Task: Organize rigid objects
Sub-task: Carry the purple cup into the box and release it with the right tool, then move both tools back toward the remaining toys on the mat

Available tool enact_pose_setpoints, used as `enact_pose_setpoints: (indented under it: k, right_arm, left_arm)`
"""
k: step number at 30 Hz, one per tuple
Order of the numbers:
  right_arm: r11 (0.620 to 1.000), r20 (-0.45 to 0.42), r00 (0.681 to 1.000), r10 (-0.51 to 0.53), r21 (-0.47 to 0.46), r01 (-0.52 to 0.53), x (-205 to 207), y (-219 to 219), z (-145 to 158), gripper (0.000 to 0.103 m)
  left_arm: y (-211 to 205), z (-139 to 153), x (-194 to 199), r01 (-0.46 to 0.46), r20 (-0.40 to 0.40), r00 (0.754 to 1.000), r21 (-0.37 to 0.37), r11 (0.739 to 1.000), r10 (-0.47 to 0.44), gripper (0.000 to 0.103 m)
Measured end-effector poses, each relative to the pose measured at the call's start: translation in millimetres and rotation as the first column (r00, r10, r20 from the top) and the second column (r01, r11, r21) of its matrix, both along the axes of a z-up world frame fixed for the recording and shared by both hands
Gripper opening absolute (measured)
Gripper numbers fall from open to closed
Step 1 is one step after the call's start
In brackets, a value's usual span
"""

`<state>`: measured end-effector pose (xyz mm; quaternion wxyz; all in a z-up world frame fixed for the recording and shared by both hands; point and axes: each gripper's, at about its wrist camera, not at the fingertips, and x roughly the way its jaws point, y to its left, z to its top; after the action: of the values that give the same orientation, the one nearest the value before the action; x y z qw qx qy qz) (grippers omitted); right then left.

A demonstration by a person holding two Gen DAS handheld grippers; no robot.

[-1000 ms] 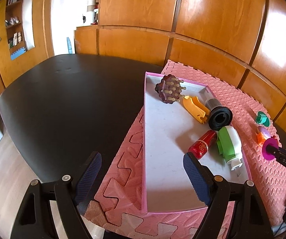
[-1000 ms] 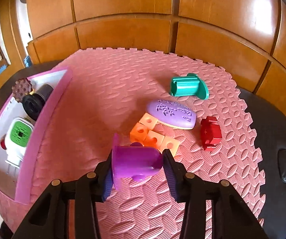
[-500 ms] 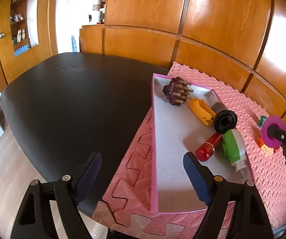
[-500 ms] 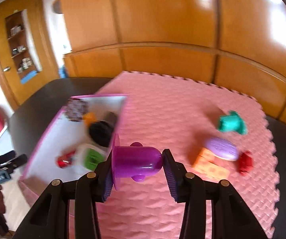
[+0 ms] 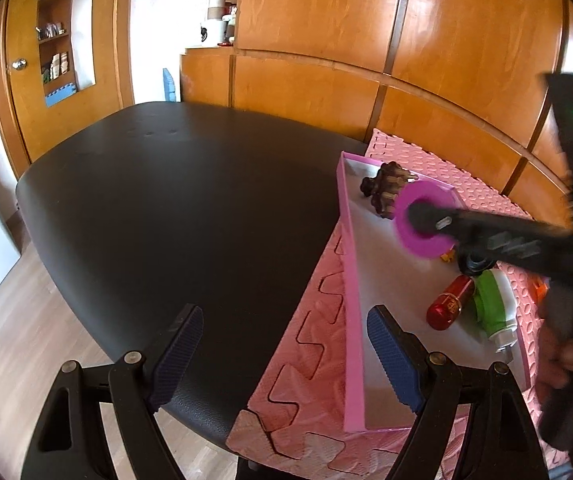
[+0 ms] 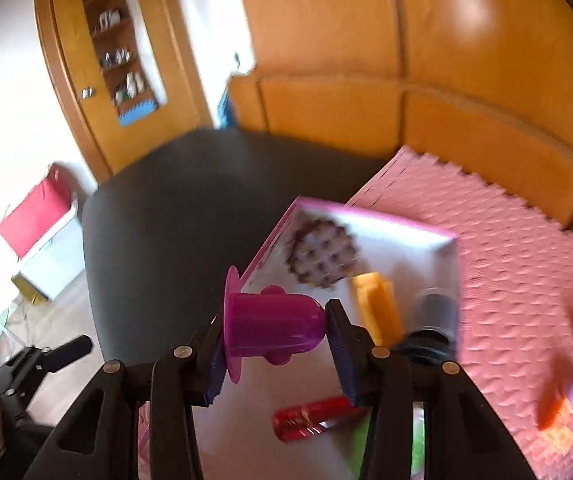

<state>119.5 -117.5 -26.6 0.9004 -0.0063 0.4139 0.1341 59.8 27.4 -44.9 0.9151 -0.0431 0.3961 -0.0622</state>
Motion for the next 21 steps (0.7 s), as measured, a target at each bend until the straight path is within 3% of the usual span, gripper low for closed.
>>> enact_pose_setpoints:
  k: [5,21]
  right_arm:
    - [0.999,-0.084,0.996,-0.021,-0.042,0.017,15.5,9.4,-36.2,0.045]
    - [0.998,-0.057,0.997,-0.060,0.027,0.061,-1.2,-0.5,-23.8,0.048]
  left_arm:
    - [2.4,-3.1,1.6,-0.005,-0.011,1.000,-0.003,1.000,0.005,0.084]
    - [-2.7,-0.8,-2.6,0.002,-0.004,1.000,0.003,1.000,-0.002,0.084]
